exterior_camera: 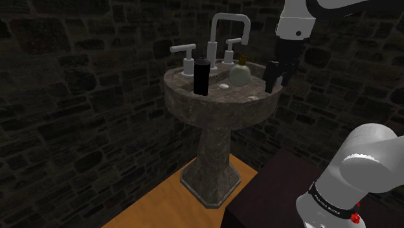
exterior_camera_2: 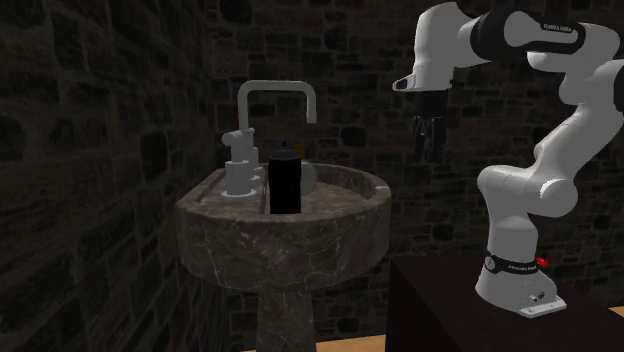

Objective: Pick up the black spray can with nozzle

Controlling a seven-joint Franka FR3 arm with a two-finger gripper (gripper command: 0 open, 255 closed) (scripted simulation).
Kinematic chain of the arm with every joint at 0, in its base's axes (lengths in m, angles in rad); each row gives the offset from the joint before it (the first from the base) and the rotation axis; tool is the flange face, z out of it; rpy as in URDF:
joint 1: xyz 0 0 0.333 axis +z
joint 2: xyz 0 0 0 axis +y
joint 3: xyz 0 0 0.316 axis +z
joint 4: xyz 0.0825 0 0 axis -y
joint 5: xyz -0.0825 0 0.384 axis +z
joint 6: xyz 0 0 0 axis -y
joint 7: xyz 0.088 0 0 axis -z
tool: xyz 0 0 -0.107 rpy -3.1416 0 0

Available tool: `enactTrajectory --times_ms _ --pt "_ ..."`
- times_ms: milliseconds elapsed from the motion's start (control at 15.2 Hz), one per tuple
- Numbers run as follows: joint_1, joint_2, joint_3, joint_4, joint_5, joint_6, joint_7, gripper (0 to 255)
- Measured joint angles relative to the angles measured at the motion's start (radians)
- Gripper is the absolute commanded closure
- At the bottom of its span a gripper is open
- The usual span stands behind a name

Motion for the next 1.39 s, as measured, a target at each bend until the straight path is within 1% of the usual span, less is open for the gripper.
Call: enactTrajectory --times_ms 132,396,660,792,990,1386 --pt "0.002 0.010 -0.006 0.003 -0.003 0.014 -0.013 0" --pt "0.017 0.094 -0.057 0.026 -0.019 0.130 -0.118 0" --pt "0.042 0.219 -0.107 0.093 -0.018 0.250 -0.235 0" --pt "0.057 0.267 -0.129 0.113 -0.009 0.307 -0.292 0" --pt "0.082 0.368 -0.161 0.185 0.015 0.380 -0.382 0" --pt "0.131 0.547 -0.216 0.352 0.095 0.467 -0.574 0"
